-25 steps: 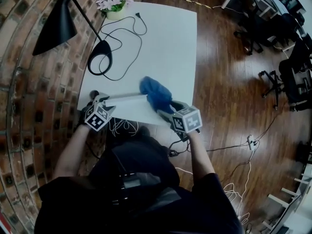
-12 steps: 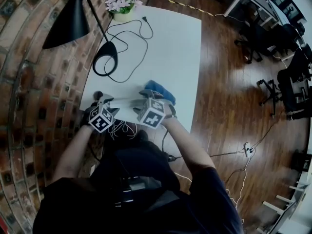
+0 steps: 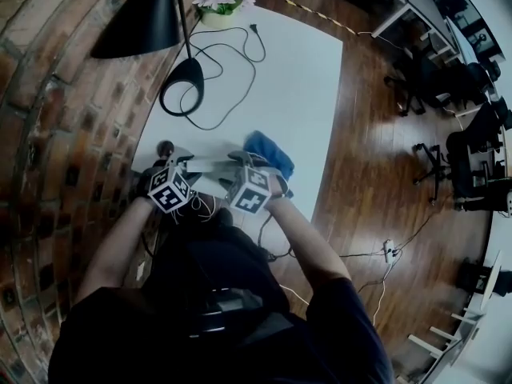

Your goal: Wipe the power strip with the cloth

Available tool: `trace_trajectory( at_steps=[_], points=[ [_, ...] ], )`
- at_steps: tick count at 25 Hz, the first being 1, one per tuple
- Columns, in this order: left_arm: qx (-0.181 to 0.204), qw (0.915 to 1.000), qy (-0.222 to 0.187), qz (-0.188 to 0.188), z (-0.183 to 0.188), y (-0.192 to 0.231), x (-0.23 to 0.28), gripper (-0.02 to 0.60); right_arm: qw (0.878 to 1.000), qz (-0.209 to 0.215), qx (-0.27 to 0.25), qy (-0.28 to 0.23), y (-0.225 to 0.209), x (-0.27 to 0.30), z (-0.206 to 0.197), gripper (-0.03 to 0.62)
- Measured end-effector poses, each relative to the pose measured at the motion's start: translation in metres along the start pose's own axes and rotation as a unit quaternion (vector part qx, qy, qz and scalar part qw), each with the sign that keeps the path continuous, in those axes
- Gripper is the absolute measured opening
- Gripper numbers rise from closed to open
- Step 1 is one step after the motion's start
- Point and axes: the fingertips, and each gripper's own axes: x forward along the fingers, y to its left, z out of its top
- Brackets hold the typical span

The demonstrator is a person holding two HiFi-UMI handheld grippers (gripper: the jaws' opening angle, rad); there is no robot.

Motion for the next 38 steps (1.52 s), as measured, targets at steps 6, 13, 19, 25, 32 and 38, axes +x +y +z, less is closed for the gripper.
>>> trace_trajectory(
  at_steps=[6,13,19,25,32,38],
  points=[
    [-0.014,0.9990,0.004,-0.042,0.001,0.001,0.001,0.209,0.998,-0.033,-0.029,0.047,-0.013,0.009,-0.005,0.189],
    [-0.016,0.9986,-0.017,-0.047,0.003,0.003,0.001,0.210,0.997,-0.051,-0.035,0.053,-0.015,0.010,-0.006,0.193],
    [-0.028,0.9979,-0.011,-0.057,-0.003,-0.001,-0.005,0.207,0.996,-0.054,-0.043,0.058,-0.008,0.013,-0.005,0.195],
    [-0.081,0.9930,-0.039,-0.077,-0.002,0.003,-0.019,0.209,0.995,-0.066,-0.054,0.060,-0.007,0.017,-0.001,0.204],
    [-0.154,0.9817,-0.090,-0.065,-0.006,0.022,-0.037,0.219,0.993,-0.095,-0.044,0.059,-0.011,0.020,-0.002,0.210],
    [-0.199,0.9690,-0.129,-0.071,0.004,0.033,-0.051,0.175,0.991,-0.116,-0.025,0.057,-0.018,0.021,-0.001,0.212]
  ],
)
